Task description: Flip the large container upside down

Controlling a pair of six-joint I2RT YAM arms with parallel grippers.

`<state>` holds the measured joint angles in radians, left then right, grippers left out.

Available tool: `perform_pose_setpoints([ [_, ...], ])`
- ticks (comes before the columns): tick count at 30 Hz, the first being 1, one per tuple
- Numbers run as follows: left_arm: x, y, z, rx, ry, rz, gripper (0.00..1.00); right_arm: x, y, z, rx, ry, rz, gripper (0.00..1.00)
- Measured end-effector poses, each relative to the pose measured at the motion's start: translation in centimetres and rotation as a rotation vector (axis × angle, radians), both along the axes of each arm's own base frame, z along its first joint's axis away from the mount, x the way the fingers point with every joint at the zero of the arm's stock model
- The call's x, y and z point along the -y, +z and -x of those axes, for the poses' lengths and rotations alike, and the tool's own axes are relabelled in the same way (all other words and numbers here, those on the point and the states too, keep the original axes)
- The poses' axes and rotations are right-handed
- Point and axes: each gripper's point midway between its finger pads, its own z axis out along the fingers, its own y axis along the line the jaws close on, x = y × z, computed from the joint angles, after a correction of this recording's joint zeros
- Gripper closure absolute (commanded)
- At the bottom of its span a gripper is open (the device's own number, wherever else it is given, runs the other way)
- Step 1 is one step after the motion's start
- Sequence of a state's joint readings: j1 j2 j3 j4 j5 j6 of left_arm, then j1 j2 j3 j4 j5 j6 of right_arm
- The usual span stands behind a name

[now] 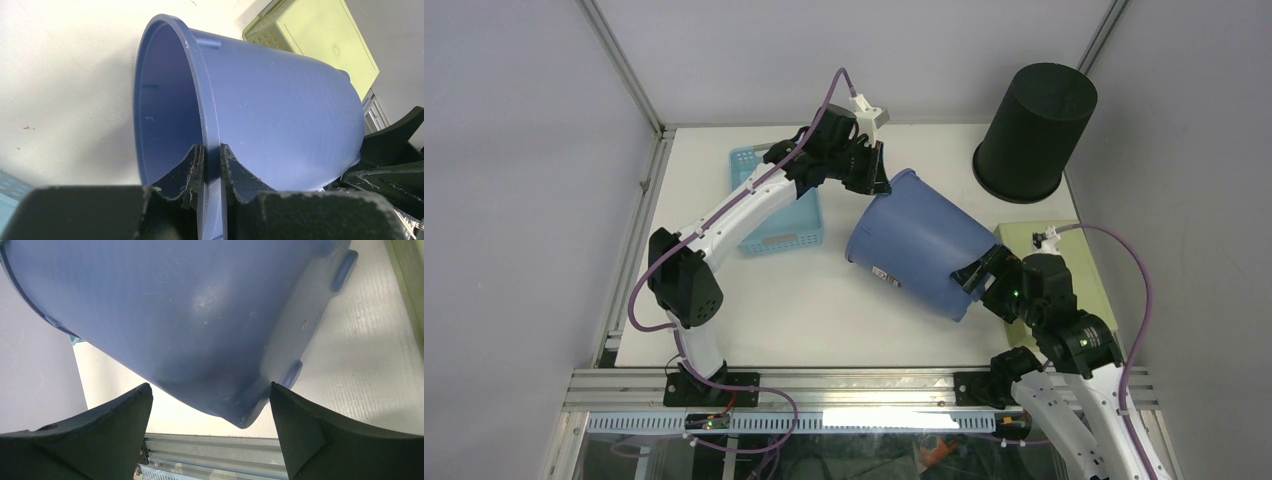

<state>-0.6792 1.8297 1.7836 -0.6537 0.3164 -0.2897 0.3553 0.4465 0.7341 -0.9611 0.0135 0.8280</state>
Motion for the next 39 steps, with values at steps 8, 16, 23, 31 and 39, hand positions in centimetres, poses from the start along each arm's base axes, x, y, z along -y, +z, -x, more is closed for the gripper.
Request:
perform_pose_setpoints([
  [8,0.0,0.0,0.0,0.003,-0.001,-0.001,1.0,-0.5,0.3,0.3,0.008,0.046,-0.001,0.1],
  [16,-0.4,0.2,-1.3,0.044,0.026,-0.007,1.0,-1.3,2.7,0.4,0.047,0.09,-0.038,0.1],
  [23,0.2,-0.1,-1.9,0.051,0.024,0.002,1.0,-2.9,9.3,-0.6,0.211,0.145,-0.13,0.1],
  [31,0.7,-0.1,-1.8,0.058,0.017,0.003,1.0,-1.1,8.5,-1.4,0.172,0.042,-0.062,0.07],
  [39,0.8,-0.1,-1.9,0.061,0.018,0.003,1.0,1.0,3.4,1.4,0.042,-0.044,-0.023,0.06],
])
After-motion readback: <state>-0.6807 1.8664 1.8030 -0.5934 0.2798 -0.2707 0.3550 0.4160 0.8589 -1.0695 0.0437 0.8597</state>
